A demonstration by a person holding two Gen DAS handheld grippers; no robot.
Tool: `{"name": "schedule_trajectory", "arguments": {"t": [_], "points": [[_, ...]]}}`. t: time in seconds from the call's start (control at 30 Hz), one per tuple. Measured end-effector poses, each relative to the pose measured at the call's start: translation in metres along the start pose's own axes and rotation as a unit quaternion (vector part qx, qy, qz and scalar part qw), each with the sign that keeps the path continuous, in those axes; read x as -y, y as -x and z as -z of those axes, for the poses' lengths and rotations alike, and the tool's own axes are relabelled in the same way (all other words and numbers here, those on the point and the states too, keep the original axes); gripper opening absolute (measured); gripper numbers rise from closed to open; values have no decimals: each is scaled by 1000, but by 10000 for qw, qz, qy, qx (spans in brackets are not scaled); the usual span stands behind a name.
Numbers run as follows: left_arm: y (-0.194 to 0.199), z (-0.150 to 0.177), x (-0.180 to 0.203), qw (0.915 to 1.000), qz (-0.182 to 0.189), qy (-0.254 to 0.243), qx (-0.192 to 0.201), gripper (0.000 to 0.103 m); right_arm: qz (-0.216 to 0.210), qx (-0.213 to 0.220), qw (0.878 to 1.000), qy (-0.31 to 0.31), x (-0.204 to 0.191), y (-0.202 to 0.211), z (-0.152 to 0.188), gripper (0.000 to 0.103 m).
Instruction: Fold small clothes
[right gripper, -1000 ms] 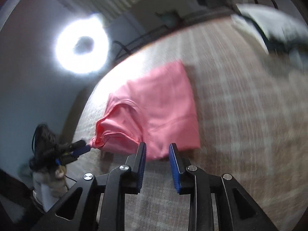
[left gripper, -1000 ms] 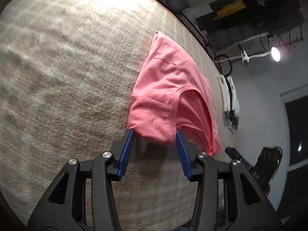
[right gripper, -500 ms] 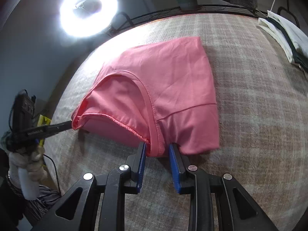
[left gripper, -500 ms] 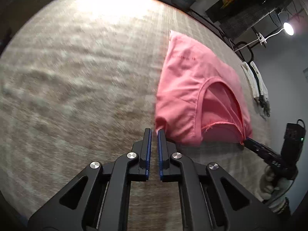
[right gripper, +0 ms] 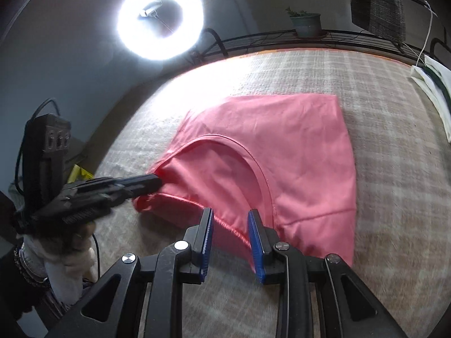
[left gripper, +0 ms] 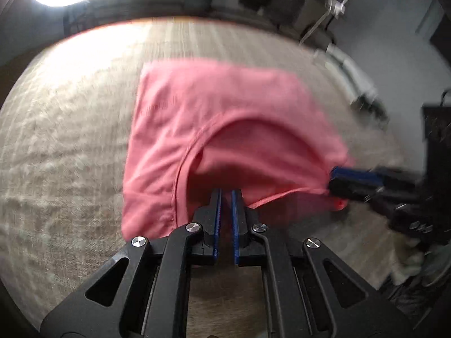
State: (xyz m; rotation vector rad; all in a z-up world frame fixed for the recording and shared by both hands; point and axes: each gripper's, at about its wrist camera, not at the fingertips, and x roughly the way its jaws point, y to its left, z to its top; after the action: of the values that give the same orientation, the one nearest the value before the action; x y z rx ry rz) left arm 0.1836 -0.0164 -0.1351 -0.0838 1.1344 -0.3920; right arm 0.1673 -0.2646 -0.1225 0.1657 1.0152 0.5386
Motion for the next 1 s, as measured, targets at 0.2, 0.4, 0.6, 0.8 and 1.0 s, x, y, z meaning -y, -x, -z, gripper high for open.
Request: {"name": "schedule_trajectory", "arguments": {"t": [0.2, 0.4, 0.6, 0.8, 1.0], "points": [[33, 0, -10, 9982, 513, 207, 251, 4, -94, -678, 9976, -45, 5, -16, 8, 26], [48, -47, -12, 9947, 279, 537, 827, 5, -275, 220, 9992, -161, 14, 11, -36, 26], [6, -93, -12, 9930, 94, 741, 912, 4, -165, 768, 9962, -373, 26, 5, -73, 26], [-43, -105, -26, 9947, -515, 678, 580, 5, 19, 585, 9979, -271, 28, -32, -93, 27], [-44, -101, -40, 9931, -729, 664, 636, 8, 732, 285, 9937, -797, 72, -49, -97, 27]]}}
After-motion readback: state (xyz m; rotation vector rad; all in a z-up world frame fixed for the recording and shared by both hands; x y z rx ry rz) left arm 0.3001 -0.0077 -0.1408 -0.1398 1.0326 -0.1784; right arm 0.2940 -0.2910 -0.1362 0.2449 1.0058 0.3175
